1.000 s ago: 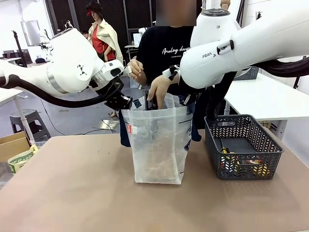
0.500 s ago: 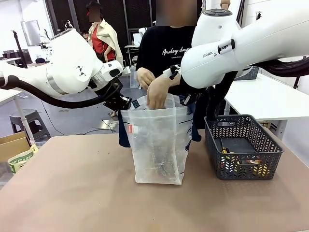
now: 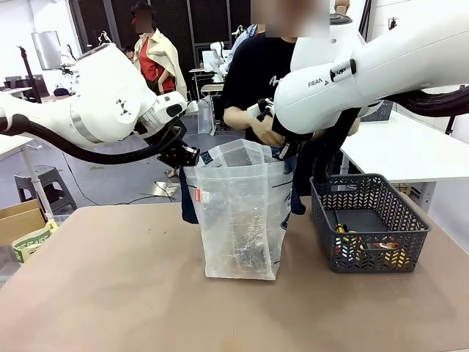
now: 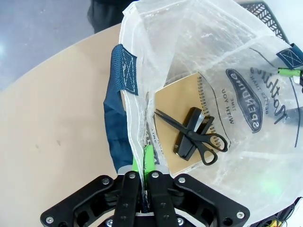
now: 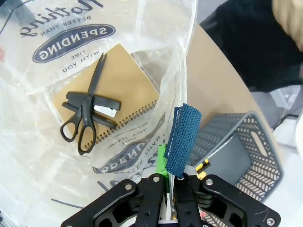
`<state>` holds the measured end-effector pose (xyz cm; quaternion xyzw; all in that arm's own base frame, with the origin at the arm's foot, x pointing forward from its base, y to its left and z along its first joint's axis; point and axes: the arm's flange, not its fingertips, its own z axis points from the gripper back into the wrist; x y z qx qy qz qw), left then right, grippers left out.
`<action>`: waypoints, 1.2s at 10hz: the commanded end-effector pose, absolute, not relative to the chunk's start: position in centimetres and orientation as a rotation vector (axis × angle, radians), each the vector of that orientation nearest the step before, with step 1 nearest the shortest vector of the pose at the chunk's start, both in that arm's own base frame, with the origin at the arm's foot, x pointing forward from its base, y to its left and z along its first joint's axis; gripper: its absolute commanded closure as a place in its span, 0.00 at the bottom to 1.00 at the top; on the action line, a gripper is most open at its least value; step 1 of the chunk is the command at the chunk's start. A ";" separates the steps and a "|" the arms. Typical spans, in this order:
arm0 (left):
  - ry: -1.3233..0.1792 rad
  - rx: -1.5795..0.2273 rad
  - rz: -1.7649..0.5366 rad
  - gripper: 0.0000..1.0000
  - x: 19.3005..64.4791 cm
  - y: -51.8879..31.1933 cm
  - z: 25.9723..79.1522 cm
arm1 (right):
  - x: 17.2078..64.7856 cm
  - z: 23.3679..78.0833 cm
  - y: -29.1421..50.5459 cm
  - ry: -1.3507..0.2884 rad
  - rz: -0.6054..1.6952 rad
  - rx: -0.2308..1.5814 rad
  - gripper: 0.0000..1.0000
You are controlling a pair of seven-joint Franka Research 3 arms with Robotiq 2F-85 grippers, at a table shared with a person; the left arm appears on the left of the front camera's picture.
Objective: Transfer purchased items from the store into the shopping bag.
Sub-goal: Move the Reusable shopping bag to the right side of the table.
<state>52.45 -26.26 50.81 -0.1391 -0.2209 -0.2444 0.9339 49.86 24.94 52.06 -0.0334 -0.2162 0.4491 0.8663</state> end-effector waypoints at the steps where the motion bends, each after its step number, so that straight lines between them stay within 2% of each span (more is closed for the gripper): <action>1: -0.451 -0.285 -0.497 1.00 52.5 -26.2 50.8 | 49.9 52.1 24.9 -0.454 0.933 -0.070 1.00; 12: -0.451 -0.285 -0.497 1.00 52.5 -26.2 50.8 | 49.9 52.1 24.9 -0.454 0.933 -0.070 1.00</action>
